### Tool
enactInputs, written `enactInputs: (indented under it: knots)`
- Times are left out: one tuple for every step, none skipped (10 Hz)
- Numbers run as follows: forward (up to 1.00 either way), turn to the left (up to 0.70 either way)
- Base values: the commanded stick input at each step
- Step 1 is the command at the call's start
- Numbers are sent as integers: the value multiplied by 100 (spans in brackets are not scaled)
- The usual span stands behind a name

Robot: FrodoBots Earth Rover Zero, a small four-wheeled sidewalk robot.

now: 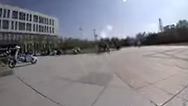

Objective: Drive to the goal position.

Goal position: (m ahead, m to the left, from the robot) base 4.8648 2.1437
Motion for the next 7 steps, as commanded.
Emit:
enactInputs:
  knots:
    - [85, 0]
    - [85, 0]
    - [85, 0]
    - [85, 0]
    - [85, 0]
    - [85, 0]
    - [85, 0]
